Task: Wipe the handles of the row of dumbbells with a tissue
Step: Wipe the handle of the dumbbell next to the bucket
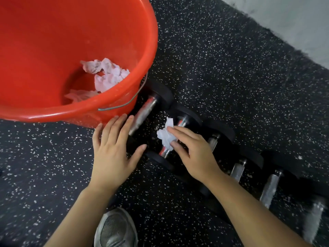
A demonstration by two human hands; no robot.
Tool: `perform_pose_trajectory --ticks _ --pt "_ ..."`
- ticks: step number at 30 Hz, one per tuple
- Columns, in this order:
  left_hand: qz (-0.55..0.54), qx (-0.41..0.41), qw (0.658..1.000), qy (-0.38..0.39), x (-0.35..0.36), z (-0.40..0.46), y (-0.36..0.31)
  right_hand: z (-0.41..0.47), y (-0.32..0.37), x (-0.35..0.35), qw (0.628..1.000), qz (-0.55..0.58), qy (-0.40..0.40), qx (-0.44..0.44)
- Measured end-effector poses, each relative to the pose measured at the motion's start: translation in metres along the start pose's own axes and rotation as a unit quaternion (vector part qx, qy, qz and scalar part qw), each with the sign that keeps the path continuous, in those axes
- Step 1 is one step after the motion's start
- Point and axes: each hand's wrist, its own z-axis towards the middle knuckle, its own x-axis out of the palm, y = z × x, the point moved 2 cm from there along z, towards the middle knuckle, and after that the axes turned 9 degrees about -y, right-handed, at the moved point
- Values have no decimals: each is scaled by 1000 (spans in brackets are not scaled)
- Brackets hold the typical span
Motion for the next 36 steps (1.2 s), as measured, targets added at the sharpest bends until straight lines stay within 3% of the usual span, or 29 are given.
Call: perform_pose_trajectory --ticks 9,18,23,26,31,36 --pt "-30 -45 999 0 2 -15 22 67 32 41 996 -58 -56 -44" --pt "-113 -78 990 -21 6 -23 23 90 26 78 996 -42 -25 -69" --pt "-133 -92 986 -34 7 -23 22 76 37 87 983 -23 67 -170" --pt "-137 -98 985 -34 7 -23 23 83 39 82 975 -55 75 -200" --pt "-136 -104 985 -35 6 -21 24 107 25 66 987 -86 -36 -133" --pt "-141 -109 983 -38 6 -22 22 103 29 72 989 -121 -49 -76"
